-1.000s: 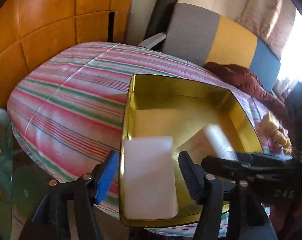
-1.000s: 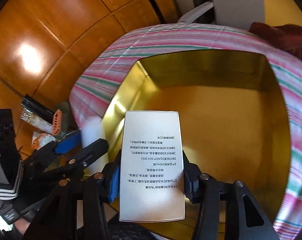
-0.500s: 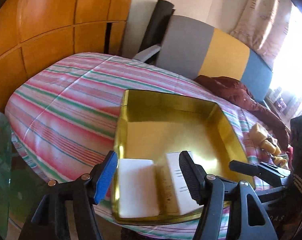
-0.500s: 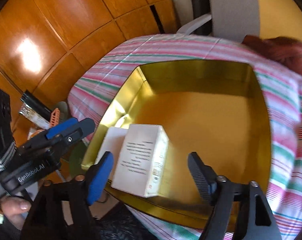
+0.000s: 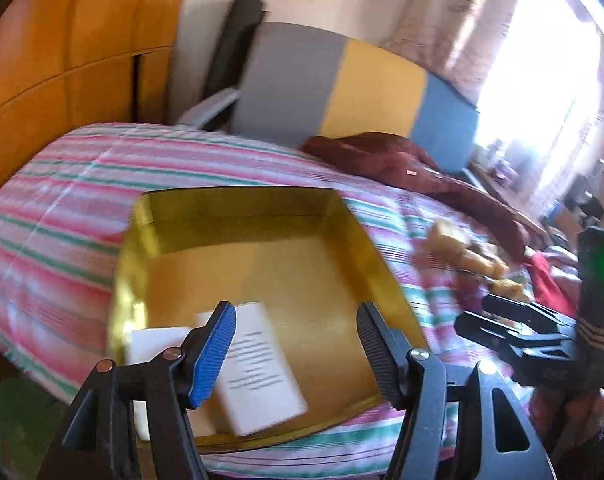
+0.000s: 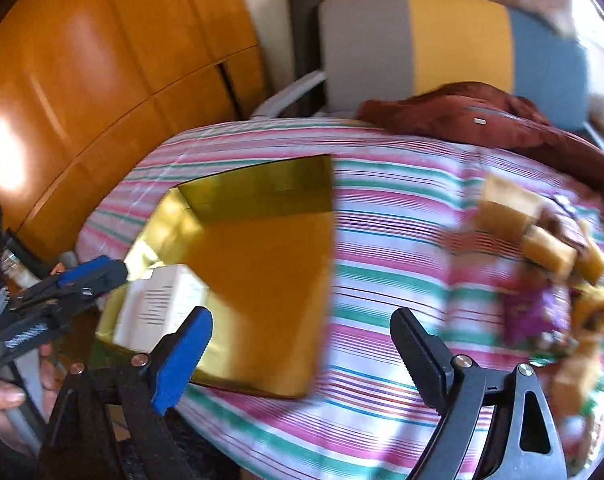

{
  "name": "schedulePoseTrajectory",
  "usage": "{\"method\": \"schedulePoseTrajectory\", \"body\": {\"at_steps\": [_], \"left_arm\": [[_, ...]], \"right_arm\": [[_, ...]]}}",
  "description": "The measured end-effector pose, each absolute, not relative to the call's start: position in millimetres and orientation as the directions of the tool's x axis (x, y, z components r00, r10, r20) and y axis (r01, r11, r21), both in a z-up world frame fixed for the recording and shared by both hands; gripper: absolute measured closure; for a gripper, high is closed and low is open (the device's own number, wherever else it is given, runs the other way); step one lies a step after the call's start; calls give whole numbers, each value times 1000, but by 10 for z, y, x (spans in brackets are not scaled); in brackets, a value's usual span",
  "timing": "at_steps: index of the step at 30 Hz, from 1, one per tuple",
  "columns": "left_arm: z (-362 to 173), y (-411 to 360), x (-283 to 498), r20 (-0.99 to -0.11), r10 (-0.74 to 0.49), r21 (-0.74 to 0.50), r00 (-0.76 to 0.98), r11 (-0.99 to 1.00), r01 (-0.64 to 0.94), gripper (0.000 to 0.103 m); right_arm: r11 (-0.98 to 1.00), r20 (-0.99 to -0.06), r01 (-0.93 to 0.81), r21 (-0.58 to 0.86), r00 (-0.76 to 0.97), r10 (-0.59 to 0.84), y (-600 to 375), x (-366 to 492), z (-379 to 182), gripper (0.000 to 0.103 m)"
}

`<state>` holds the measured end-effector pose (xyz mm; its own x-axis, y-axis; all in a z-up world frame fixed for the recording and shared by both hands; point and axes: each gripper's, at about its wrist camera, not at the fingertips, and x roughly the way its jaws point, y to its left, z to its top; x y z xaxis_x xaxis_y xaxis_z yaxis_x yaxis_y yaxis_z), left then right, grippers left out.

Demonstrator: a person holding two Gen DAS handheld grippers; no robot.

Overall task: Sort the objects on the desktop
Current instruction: 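Grasp the yellow sponge with the left tool while the right tool grasps the cracker packet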

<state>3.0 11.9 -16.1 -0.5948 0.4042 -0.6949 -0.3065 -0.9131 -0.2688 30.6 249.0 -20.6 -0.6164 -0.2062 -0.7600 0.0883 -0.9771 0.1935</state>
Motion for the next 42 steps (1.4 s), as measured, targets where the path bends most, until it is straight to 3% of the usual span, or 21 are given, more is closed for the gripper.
{"method": "schedulePoseTrajectory", "body": {"at_steps": [11,16,28,35,40,42], "left_arm": [[-122,928,37,-676,624,-398,-391,-756,-520,40],[-133,1319,77,-680,665,-409,-308,-693,-594,40],[-397,2171,167,-696,715,-498,-69,-549,-672,40],[-616,2586,206,-698,715,-547,45,-492,-677,40],[-751,2859,191,-691,715,-583,105,-465,-666,40],[-826,2965,170,-684,718,-607,132,-459,-649,40]], "right_arm": [[-999,-824,-33,24,-567,-1,3811,827,-198,7],[-997,-857,-73,-10,-513,46,4368,990,-260,3],[-1000,-937,4,27,-348,-26,4832,901,-728,3],[-998,-954,49,42,-294,-55,4886,827,-906,24],[-996,-955,45,80,-283,-90,4966,834,-970,30],[-993,-953,63,101,-280,-115,4956,862,-962,45]]}}
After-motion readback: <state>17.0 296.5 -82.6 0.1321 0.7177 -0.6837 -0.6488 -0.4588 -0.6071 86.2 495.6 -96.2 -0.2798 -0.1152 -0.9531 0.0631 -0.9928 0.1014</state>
